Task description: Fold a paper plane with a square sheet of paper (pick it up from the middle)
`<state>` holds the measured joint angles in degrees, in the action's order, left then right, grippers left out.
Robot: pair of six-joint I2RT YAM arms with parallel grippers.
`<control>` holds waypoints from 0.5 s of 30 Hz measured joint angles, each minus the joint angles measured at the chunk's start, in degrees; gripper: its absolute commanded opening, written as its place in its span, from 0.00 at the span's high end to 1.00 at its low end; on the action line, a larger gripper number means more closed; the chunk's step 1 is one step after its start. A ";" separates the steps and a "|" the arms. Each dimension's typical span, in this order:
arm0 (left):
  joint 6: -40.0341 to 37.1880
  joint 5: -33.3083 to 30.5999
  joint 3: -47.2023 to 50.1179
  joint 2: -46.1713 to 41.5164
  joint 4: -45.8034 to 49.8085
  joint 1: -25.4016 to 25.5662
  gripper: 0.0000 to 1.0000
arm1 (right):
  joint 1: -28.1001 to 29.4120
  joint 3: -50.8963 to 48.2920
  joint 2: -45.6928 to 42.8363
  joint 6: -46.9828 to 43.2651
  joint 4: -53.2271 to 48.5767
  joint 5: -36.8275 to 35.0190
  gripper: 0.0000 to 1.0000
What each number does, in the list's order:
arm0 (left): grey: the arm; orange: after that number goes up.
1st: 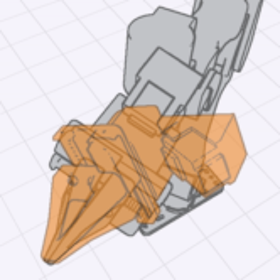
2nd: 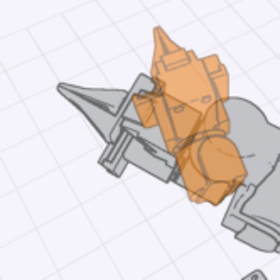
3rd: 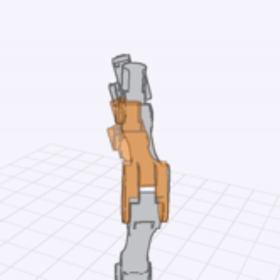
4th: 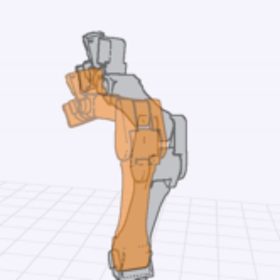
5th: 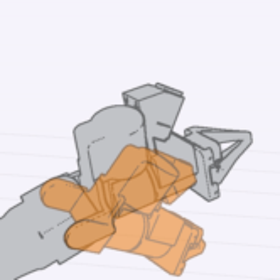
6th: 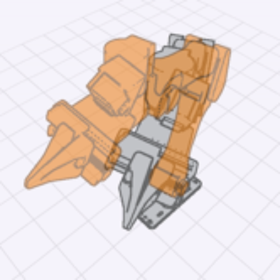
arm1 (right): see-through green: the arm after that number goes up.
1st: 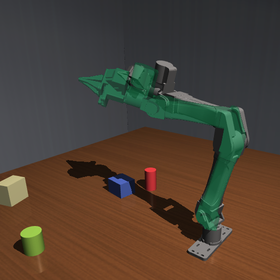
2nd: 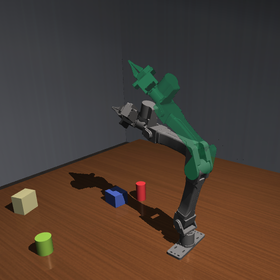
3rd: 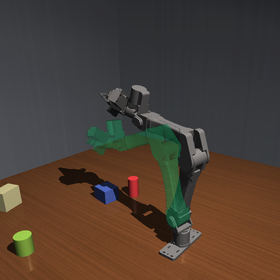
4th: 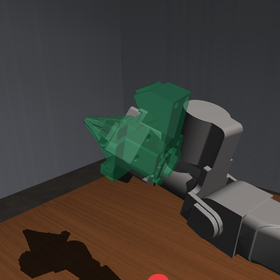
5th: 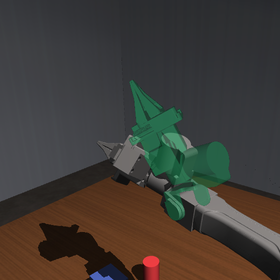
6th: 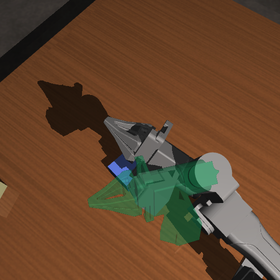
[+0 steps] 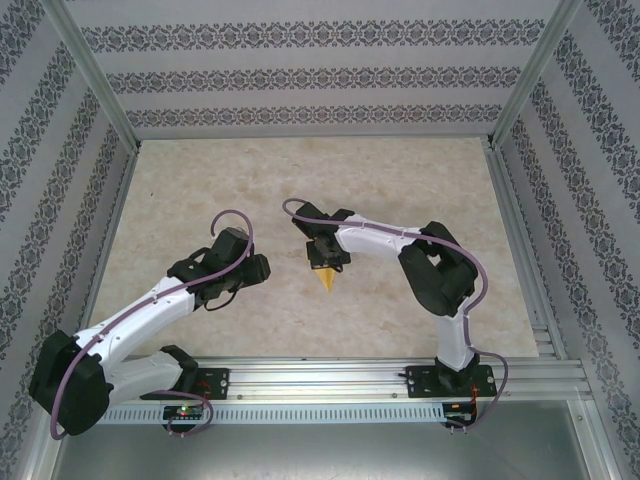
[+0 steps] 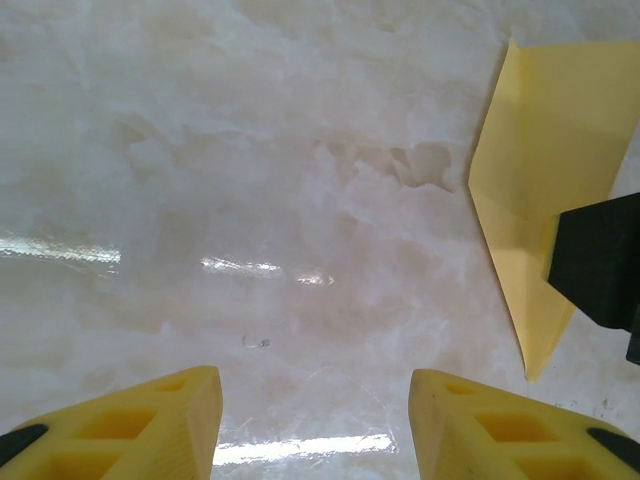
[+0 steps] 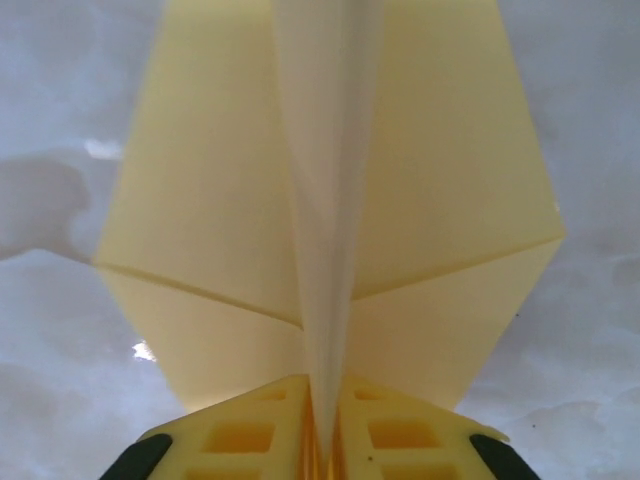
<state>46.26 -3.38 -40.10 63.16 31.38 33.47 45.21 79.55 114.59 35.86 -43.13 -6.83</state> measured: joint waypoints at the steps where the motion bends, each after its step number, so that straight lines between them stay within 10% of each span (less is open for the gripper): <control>1: 0.02 -0.02 0.00 -0.04 0.00 -0.09 0.47 | 0.00 0.00 0.31 -0.15 -0.22 0.07 0.77; 15: 0.35 -0.17 0.13 -0.07 0.02 -0.09 0.47 | 0.04 0.79 2.16 0.44 -0.83 0.85 0.69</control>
<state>46.61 -3.55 -39.97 63.09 31.40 33.39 45.25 80.34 116.75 36.29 -43.97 -5.98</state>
